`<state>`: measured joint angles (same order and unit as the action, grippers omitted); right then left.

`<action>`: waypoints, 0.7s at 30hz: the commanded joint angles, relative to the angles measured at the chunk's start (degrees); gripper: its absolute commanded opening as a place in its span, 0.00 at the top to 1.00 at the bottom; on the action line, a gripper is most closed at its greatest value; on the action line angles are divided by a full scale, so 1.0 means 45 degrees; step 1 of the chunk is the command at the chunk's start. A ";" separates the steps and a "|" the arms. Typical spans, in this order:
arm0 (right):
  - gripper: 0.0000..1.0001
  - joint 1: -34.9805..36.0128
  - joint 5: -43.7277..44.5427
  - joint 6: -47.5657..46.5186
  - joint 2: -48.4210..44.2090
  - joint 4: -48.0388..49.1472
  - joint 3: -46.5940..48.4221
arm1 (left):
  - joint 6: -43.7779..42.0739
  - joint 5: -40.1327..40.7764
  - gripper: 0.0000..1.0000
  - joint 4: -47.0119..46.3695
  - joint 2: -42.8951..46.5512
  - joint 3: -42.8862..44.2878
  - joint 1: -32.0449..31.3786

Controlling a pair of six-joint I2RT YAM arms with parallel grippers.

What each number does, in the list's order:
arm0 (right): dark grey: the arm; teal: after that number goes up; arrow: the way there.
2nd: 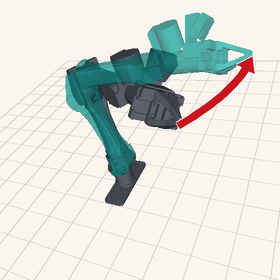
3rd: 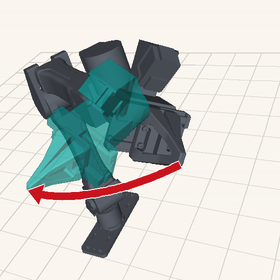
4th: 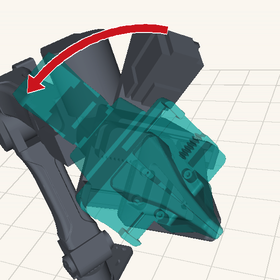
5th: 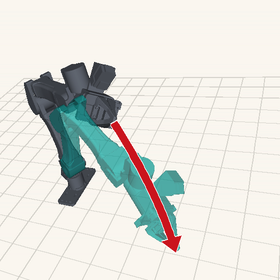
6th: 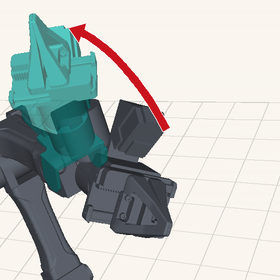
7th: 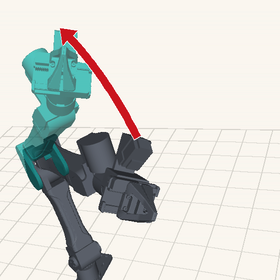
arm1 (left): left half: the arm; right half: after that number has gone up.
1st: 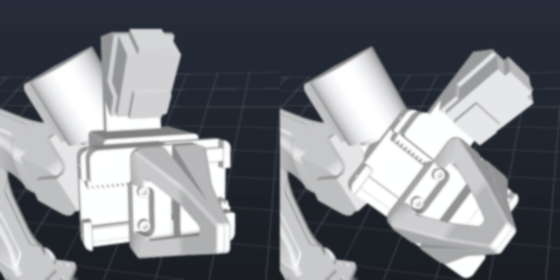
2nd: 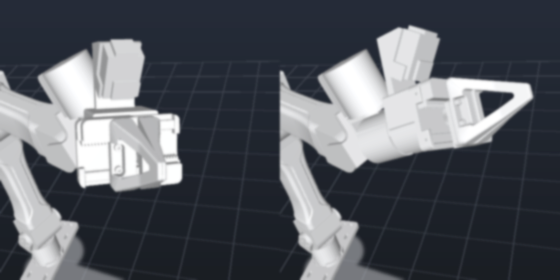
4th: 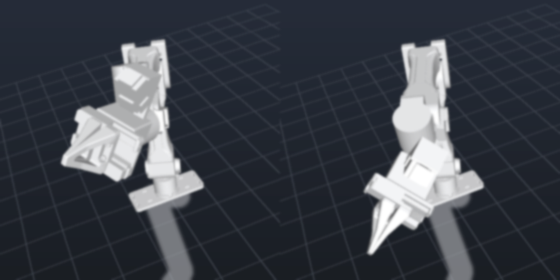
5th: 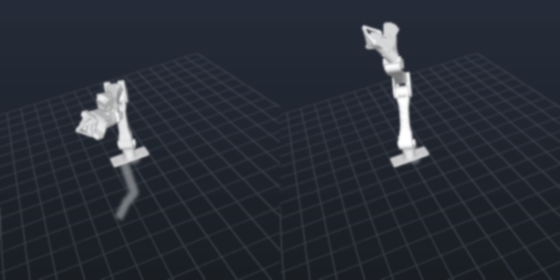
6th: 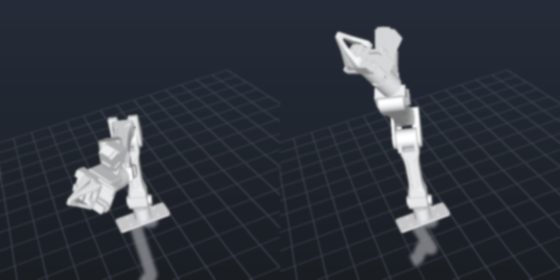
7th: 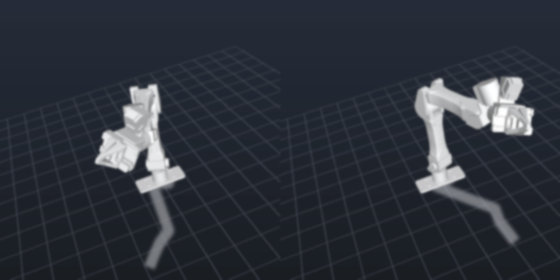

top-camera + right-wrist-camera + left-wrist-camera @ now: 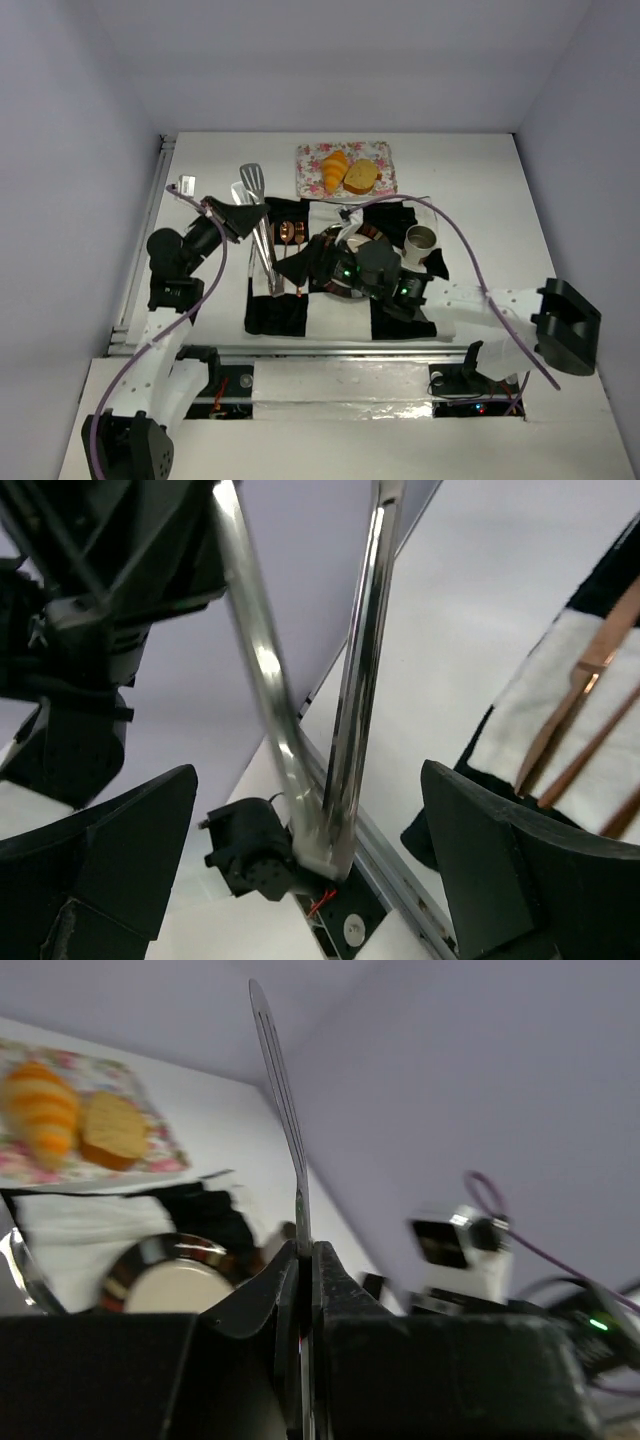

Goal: Place the bread

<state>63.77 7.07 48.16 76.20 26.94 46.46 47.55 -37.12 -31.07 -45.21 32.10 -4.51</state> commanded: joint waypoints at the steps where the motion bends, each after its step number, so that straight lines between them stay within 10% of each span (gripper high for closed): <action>1: 0.00 -0.0010 -0.0555 0.0176 0.1090 0.1806 0.1081 | 0.3532 -0.2178 1.00 -0.5240 0.0690 -0.0725 -0.0032; 15: 0.04 -0.0010 -0.3113 0.1442 0.3729 0.5143 0.1630 | 0.9060 -0.3078 1.00 -1.4319 0.0067 -0.3148 -0.0149; 21: 0.12 -0.0010 -0.4071 0.2558 0.4062 0.7311 0.0889 | 0.9121 -0.3293 1.00 -1.4404 0.0203 -0.2739 -0.0149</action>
<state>64.10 -8.60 56.25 94.41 49.10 52.12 86.00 -50.04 -70.54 -45.87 17.80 -4.82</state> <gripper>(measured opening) 0.884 0.023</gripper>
